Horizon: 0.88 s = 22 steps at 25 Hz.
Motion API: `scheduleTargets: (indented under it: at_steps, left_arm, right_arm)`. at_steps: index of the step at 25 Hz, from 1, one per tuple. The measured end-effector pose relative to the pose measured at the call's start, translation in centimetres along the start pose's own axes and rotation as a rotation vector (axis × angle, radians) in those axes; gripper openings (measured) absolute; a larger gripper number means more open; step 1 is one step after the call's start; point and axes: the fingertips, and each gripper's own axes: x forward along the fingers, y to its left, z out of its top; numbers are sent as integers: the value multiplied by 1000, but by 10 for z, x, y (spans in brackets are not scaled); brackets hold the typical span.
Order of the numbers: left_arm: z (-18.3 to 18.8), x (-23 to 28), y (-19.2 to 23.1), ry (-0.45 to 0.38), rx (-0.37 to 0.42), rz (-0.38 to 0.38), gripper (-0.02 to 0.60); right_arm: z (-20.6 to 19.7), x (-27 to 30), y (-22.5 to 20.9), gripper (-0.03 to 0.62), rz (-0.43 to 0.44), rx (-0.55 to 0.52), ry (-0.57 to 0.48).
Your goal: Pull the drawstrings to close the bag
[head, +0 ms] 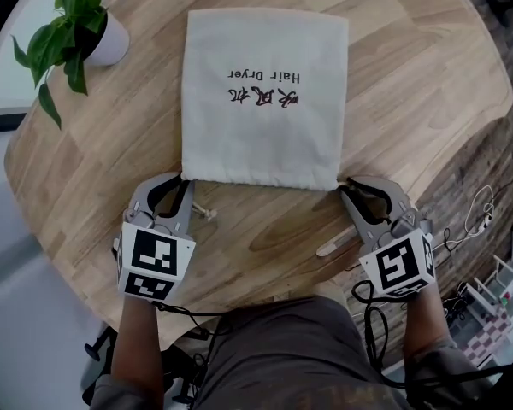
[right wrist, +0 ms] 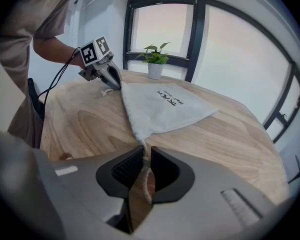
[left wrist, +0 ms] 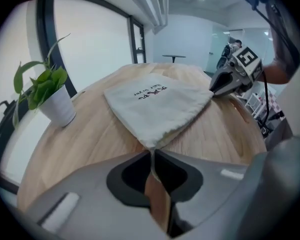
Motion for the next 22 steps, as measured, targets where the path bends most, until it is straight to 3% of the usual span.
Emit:
scheduleTargets:
  at_steps: [4, 8, 13, 15, 22]
  left_arm:
    - [-9, -1, 3, 13, 63, -32, 34]
    - [-24, -4, 6, -3, -17, -96, 37]
    - [-29, -7, 5, -11, -50, -80, 55]
    - [-31, -8, 6, 0, -54, -60, 9]
    - [-50, -15, 39, 45, -80, 30, 6]
  right_arm:
    - [5, 6, -3, 75, 14, -12, 31]
    - [8, 14, -1, 75, 28, 29, 26]
    - [6, 13, -1, 77, 13, 52, 12]
    - [6, 13, -1, 75, 12, 48, 13]
    - [6, 15, -10, 71, 1, -20, 45]
